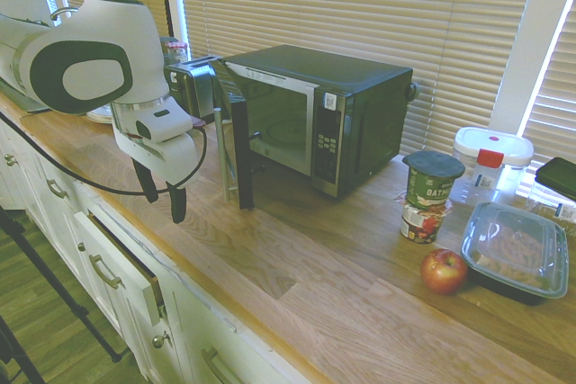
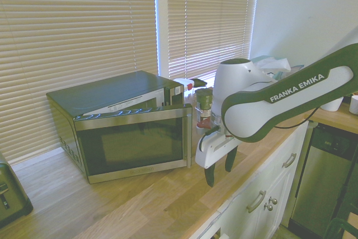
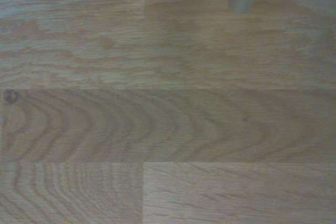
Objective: Close the microwave
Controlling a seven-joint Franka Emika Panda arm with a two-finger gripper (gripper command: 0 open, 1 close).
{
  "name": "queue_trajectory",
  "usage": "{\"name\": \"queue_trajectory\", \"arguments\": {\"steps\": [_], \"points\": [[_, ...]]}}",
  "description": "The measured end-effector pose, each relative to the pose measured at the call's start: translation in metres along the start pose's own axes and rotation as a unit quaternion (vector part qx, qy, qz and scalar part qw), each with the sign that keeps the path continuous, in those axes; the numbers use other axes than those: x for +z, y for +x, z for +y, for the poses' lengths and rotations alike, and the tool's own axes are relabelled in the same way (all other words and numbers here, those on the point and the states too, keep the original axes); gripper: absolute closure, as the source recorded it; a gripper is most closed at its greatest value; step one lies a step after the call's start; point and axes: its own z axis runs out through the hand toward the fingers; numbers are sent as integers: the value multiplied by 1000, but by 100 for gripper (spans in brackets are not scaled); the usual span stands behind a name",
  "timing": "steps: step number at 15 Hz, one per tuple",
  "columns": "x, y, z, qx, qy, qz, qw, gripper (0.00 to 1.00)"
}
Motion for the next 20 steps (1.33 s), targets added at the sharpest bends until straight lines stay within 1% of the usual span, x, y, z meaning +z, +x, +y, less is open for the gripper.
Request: {"name": "queue_trajectory", "arguments": {"steps": [3, 5, 9, 14, 16, 20], "points": [[5, 1, -1, 0, -3, -3, 1000, 0], [4, 2, -8, -3, 5, 2, 1000, 0], [-33, -2, -42, -19, 37, 17, 999, 0], [-73, -20, -85, -31, 50, 28, 998, 0], [-80, -9, -104, -23, 54, 32, 998, 0], [-92, 42, -134, 2, 48, 34, 998, 0]]}}
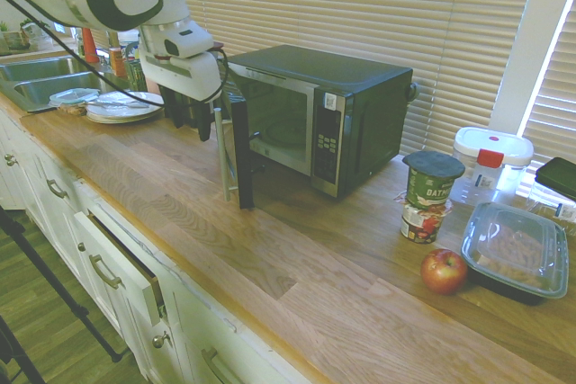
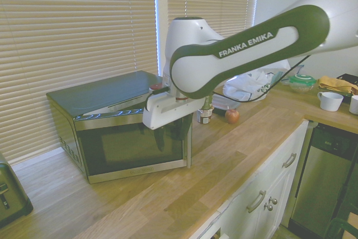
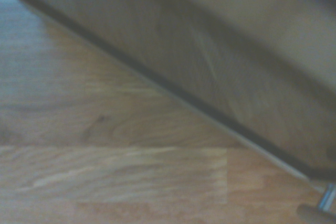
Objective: Close the microwave
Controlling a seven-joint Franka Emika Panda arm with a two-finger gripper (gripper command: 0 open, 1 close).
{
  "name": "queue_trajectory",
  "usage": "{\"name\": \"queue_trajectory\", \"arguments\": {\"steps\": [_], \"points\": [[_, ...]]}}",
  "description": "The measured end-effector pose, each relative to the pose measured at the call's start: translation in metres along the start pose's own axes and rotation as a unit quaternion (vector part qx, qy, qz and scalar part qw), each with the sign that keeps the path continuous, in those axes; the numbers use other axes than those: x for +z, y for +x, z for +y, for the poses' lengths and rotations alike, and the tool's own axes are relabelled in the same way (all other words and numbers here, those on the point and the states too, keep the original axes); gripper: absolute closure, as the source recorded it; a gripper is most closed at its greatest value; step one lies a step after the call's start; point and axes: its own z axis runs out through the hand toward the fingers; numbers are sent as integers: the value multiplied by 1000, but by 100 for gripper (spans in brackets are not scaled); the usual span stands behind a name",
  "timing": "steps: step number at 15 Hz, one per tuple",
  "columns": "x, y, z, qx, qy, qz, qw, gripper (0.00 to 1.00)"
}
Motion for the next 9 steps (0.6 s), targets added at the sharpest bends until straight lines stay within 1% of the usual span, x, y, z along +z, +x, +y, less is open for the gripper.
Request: {"name": "queue_trajectory", "arguments": {"steps": [9], "points": [[11, 96, -59, 34, 14, 18, 999, 0]]}}
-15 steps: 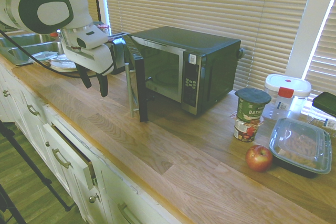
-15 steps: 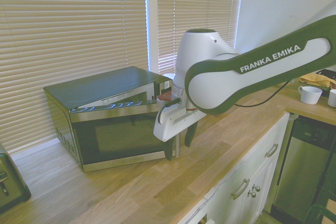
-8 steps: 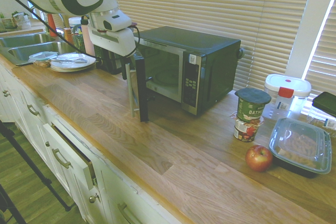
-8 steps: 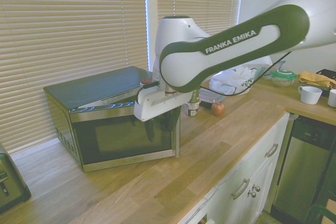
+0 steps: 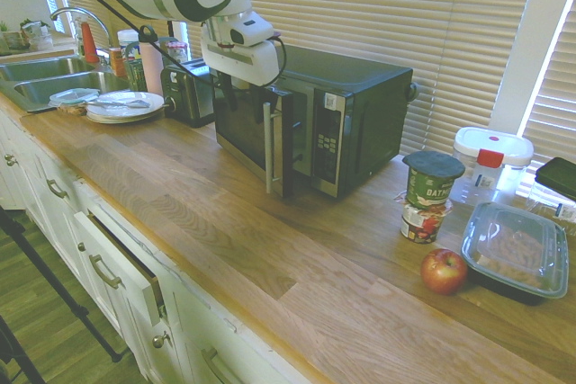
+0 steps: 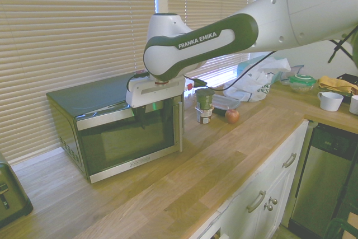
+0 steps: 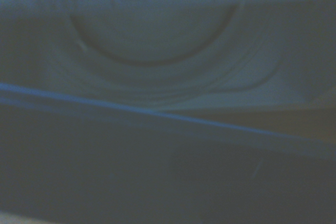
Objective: Close the microwave
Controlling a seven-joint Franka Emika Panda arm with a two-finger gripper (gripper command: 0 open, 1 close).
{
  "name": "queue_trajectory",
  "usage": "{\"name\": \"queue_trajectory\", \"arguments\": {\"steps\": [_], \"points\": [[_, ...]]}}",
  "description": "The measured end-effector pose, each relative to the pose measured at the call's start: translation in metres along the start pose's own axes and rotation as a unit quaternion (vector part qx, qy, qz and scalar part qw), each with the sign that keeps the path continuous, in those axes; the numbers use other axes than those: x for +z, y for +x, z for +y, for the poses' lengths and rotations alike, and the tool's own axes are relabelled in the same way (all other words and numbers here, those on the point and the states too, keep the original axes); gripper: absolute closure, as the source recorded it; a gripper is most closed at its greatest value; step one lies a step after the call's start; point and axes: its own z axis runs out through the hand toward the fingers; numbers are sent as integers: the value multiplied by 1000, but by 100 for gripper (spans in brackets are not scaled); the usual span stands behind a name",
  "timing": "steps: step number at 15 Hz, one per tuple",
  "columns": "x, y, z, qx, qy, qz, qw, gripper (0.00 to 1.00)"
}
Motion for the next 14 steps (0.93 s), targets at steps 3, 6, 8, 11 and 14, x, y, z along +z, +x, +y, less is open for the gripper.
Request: {"name": "queue_trajectory", "arguments": {"steps": [3, 6, 8, 11, 14], "points": [[5, 21, -22, 26, 9, 15, 1000, 0], [11, 29, -38, 31, -2, 9, 999, 0], [13, 32, -46, 33, 3, 7, 999, 0], [20, 34, -39, 40, 2, -1, 999, 0], [31, 23, -13, 22, -5, -8, 1000, 0]]}}
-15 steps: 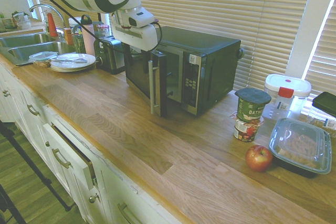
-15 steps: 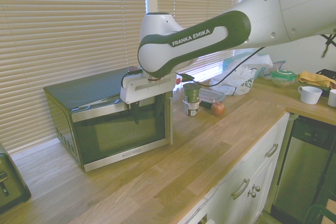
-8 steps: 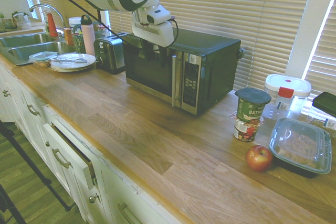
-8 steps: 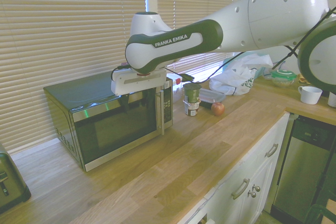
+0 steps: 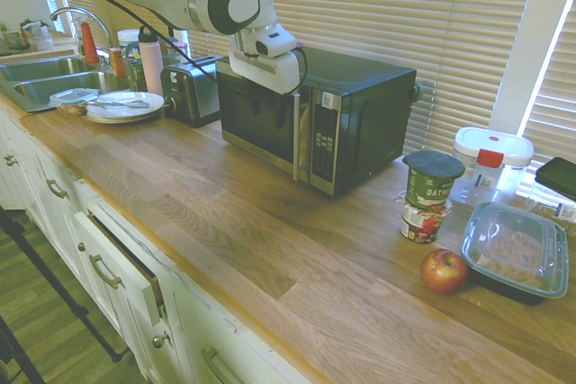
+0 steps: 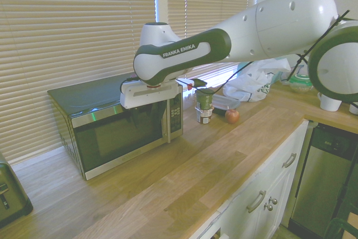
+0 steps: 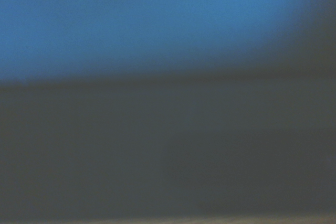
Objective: Close the microwave
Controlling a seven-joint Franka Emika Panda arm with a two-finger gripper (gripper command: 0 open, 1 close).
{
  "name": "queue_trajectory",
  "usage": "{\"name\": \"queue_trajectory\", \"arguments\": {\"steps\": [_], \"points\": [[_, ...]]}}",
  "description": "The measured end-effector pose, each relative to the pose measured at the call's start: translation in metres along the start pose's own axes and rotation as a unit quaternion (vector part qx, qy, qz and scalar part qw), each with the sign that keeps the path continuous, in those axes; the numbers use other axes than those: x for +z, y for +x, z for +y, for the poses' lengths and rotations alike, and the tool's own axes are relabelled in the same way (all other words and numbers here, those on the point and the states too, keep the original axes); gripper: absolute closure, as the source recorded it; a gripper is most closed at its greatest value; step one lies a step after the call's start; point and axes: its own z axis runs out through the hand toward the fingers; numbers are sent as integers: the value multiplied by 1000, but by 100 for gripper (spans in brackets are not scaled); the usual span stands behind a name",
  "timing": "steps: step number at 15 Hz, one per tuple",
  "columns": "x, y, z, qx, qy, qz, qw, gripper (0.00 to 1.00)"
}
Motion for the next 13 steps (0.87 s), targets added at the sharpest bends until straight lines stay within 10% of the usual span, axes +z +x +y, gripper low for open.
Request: {"name": "queue_trajectory", "arguments": {"steps": [13], "points": [[14, -79, 189, -43, -41, -41, 997, 0]]}}
